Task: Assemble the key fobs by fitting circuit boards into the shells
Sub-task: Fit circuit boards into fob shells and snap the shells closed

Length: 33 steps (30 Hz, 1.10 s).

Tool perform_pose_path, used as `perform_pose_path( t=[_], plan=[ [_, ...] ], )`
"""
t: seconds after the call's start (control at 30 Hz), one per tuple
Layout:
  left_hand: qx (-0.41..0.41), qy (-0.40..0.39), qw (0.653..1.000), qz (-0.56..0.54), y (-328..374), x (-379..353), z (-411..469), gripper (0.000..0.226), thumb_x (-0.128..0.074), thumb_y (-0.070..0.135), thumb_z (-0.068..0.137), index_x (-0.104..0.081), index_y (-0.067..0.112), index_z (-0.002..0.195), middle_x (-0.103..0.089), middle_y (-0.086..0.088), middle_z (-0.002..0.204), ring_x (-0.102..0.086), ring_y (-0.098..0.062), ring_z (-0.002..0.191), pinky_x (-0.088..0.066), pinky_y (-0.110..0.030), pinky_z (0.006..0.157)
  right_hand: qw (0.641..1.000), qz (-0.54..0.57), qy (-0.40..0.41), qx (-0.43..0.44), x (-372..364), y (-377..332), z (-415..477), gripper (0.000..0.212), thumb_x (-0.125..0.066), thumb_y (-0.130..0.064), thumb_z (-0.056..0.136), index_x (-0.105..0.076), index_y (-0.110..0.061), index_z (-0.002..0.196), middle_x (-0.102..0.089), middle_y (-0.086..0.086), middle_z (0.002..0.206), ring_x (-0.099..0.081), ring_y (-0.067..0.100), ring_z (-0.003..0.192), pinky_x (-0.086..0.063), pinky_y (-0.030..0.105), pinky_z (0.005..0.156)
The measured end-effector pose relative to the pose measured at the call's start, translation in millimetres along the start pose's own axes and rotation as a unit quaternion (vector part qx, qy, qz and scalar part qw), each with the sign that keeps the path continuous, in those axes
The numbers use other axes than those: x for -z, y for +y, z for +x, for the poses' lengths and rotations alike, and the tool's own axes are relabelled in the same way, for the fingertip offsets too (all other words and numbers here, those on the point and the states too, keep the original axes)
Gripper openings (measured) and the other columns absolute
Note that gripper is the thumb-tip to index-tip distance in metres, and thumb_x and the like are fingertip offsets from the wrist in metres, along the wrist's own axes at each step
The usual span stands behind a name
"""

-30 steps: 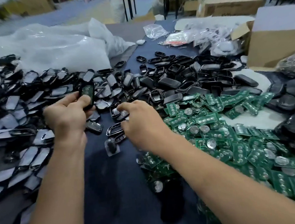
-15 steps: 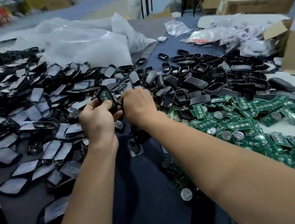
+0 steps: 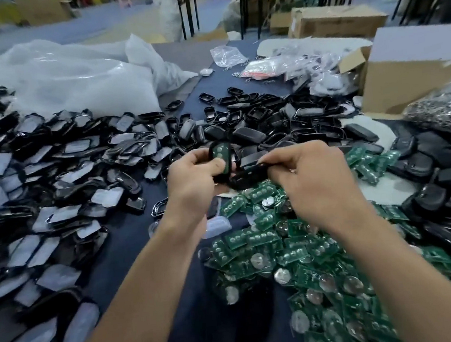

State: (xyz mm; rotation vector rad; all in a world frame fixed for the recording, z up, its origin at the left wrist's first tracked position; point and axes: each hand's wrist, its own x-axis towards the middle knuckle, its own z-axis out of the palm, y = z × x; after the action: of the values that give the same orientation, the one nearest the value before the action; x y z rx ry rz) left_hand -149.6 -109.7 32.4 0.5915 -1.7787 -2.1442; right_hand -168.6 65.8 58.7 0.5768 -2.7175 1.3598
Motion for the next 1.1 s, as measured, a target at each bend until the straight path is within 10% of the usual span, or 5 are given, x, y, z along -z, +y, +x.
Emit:
perform_pose_path(
  t=[0.13, 0.37, 0.63, 0.77, 1.1],
  plan=[
    [0.030, -0.117, 0.992, 0.045, -12, -52, -12, 0.009, -0.066, 0.000, 0.095, -0.071, 0.008, 0.095, -0.074, 0.000, 0.077, -0.072, -0.013, 0.070, -0.063, -0.033, 0.065, 0.996, 0.060, 0.021, -0.055, 30, 31, -14, 0.043, -0.072, -0.010, 0.094, -0.075, -0.047, 0.073, -0.074, -0.011, 0.068, -0.048, 0.002, 0.044, -0.038, 0.018, 0.044],
    [0.079, -0.130, 0.987, -0.058, -31, -66, -31, 0.013, -0.061, -0.004, 0.098, -0.063, 0.008, 0.104, -0.071, 0.000, 0.077, -0.071, -0.014, 0.064, -0.059, -0.028, 0.059, 0.979, 0.177, 0.018, -0.104, 35, 69, -23, 0.030, -0.076, -0.006, 0.087, -0.076, -0.034, 0.096, -0.072, 0.005, 0.062, -0.046, 0.017, 0.054, -0.042, 0.028, 0.053],
    [0.028, -0.208, 0.977, 0.030, -33, -60, -39, 0.016, -0.068, 0.005, 0.092, -0.074, 0.012, 0.105, -0.077, -0.008, 0.097, -0.072, -0.022, 0.088, -0.058, -0.042, 0.085, 0.984, 0.138, 0.063, -0.094, 31, 73, -34, 0.029, -0.076, -0.007, 0.085, -0.076, -0.035, 0.093, -0.075, -0.004, 0.065, -0.060, 0.035, 0.055, -0.052, 0.042, 0.048],
    [-0.015, -0.244, 0.968, 0.066, -27, -53, -37, 0.024, -0.073, -0.001, 0.087, -0.083, 0.019, 0.097, -0.080, -0.007, 0.100, -0.075, -0.022, 0.089, -0.060, -0.036, 0.083, 0.983, 0.137, 0.084, -0.083, 29, 67, -38, 0.030, -0.076, -0.010, 0.085, -0.076, -0.034, 0.103, -0.076, -0.017, 0.073, -0.055, 0.004, 0.041, -0.044, 0.020, 0.041],
    [0.072, -0.124, 0.985, -0.094, -23, -53, -40, 0.014, -0.073, 0.000, 0.081, -0.078, 0.004, 0.093, -0.080, -0.014, 0.097, -0.076, -0.021, 0.085, -0.063, -0.030, 0.071, 0.970, 0.017, 0.244, 0.019, 0, 38, -58, 0.024, -0.078, -0.036, 0.090, -0.059, -0.030, 0.076, -0.062, -0.015, 0.061, -0.063, 0.005, 0.064, -0.050, 0.020, 0.054]
  ],
)
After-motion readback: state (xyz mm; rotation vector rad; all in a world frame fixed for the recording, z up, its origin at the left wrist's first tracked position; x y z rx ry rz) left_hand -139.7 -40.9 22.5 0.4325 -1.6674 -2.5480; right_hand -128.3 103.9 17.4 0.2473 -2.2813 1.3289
